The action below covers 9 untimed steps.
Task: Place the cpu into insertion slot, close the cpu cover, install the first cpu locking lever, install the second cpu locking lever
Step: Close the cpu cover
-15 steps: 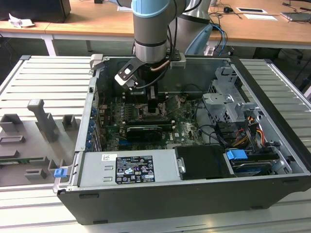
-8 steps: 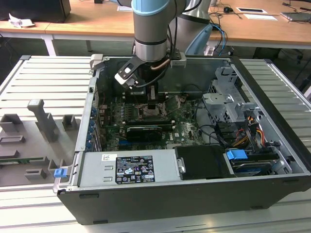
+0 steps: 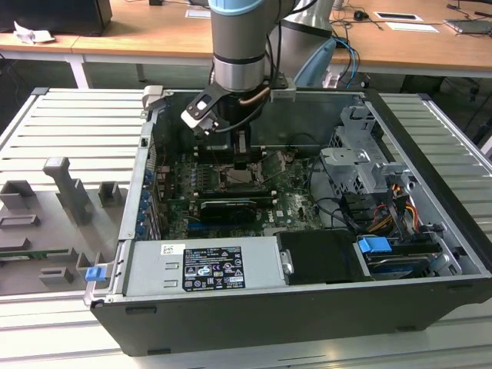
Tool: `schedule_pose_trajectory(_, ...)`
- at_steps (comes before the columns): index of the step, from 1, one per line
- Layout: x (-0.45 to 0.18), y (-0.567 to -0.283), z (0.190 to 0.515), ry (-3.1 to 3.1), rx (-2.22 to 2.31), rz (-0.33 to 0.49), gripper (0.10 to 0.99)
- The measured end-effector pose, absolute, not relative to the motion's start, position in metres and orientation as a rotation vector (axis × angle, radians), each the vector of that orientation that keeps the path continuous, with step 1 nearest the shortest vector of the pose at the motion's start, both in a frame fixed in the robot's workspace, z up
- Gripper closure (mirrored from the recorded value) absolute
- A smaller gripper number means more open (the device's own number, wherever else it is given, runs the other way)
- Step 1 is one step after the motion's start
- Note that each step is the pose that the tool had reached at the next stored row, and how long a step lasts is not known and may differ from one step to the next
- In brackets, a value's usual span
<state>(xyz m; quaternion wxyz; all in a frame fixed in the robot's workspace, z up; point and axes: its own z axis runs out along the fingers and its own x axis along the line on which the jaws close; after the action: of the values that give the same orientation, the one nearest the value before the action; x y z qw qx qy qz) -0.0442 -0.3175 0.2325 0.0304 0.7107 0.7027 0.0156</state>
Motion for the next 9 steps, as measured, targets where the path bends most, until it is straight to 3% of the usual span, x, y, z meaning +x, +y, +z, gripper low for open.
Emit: schedule_pose_trajectory(9, -0.033, -0.318, 0.234, 2.169, 2.194, 0.042, 0.98)
